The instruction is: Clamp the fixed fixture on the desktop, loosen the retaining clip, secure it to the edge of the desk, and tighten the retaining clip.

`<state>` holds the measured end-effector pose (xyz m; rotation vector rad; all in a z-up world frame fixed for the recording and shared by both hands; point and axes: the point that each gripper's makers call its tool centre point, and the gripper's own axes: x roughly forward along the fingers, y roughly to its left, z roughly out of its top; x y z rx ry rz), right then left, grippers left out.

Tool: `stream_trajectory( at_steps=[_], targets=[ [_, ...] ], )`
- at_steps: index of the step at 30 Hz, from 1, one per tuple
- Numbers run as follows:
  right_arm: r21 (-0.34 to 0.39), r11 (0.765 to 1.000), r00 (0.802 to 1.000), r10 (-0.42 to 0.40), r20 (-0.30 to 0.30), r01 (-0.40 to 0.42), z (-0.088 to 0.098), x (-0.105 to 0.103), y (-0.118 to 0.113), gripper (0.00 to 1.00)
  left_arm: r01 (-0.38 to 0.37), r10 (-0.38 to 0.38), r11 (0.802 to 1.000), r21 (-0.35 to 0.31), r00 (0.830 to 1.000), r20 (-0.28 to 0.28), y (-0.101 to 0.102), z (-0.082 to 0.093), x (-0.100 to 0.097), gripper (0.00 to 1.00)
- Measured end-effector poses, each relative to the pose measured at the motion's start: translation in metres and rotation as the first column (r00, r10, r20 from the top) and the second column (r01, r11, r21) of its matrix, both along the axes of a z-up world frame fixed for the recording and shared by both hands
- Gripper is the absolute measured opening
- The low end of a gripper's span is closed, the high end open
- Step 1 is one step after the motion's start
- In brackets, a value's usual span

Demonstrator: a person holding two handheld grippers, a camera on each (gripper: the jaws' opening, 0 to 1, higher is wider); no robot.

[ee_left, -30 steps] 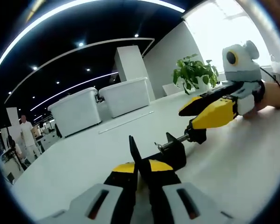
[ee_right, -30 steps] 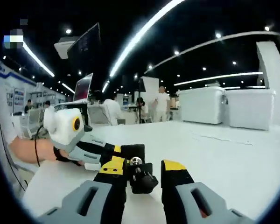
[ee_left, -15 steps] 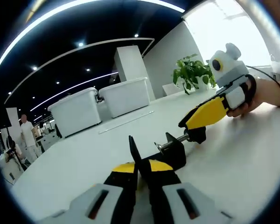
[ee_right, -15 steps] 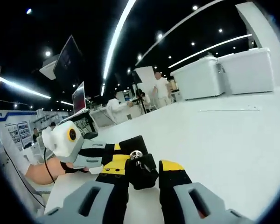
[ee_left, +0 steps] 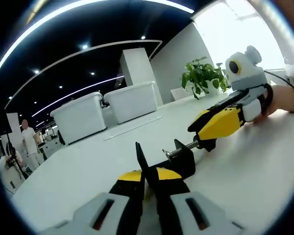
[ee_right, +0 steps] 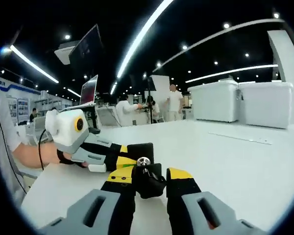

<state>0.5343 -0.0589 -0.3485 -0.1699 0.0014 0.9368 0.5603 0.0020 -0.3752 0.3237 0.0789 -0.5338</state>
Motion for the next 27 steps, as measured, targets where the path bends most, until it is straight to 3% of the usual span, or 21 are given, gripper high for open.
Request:
stream_trajectory(
  at_steps=[1, 3, 4, 16, 17, 19, 21, 22, 24, 27],
  targets=[
    [-0.015, 1.0, 1.0, -0.001, 0.02, 0.001, 0.0, -0.001, 0.0, 0.23, 0.0, 0.0, 1.0, 0.0, 1.0, 0.0, 0.0, 0.0, 0.0, 0.08],
    [-0.128, 0.991, 0.979, 0.005, 0.203, 0.022, 0.002, -0.005, 0.004, 0.23, -0.001, 0.001, 1.0, 0.001, 1.0, -0.001, 0.0, 0.0, 0.0, 0.08],
    [-0.156, 0.987, 0.969, 0.008, 0.247, 0.031, 0.001, -0.007, 0.006, 0.23, -0.002, 0.002, 1.0, 0.001, 1.0, -0.001, 0.0, 0.0, 0.0, 0.08],
    [-0.138, 0.99, 0.975, -0.009, 0.223, 0.041, 0.002, -0.001, 0.004, 0.24, -0.003, 0.003, 1.0, 0.002, 1.0, 0.0, -0.001, 0.0, 0.001, 0.08],
    [-0.1, 0.994, 0.983, -0.027, 0.181, 0.046, 0.004, -0.001, 0.003, 0.24, -0.003, 0.003, 1.0, 0.003, 1.0, 0.0, -0.001, 0.0, 0.001, 0.08],
    [-0.006, 0.999, 0.986, -0.033, 0.161, 0.035, 0.018, -0.001, 0.0, 0.27, -0.003, 0.003, 1.0, 0.002, 1.0, 0.0, -0.001, 0.0, 0.001, 0.08],
    [0.202, 0.979, 0.999, -0.043, 0.0, 0.042, 0.034, 0.003, -0.01, 0.29, -0.003, 0.003, 1.0, 0.002, 1.0, 0.0, -0.001, 0.0, 0.001, 0.08],
    [0.254, 0.965, 0.996, -0.047, -0.075, 0.065, 0.036, 0.008, -0.018, 0.29, -0.003, 0.003, 1.0, 0.001, 1.0, 0.0, -0.001, -0.001, 0.001, 0.08],
    [0.319, 0.94, 0.97, -0.039, -0.241, 0.117, 0.029, 0.019, -0.029, 0.24, -0.003, 0.003, 1.0, 0.001, 1.0, 0.0, -0.001, -0.001, 0.001, 0.08],
    [0.367, 0.917, 0.907, 0.014, -0.421, 0.156, 0.018, 0.023, -0.03, 0.21, -0.002, 0.002, 1.0, 0.002, 1.0, 0.0, -0.001, -0.001, 0.001, 0.08]
  ],
)
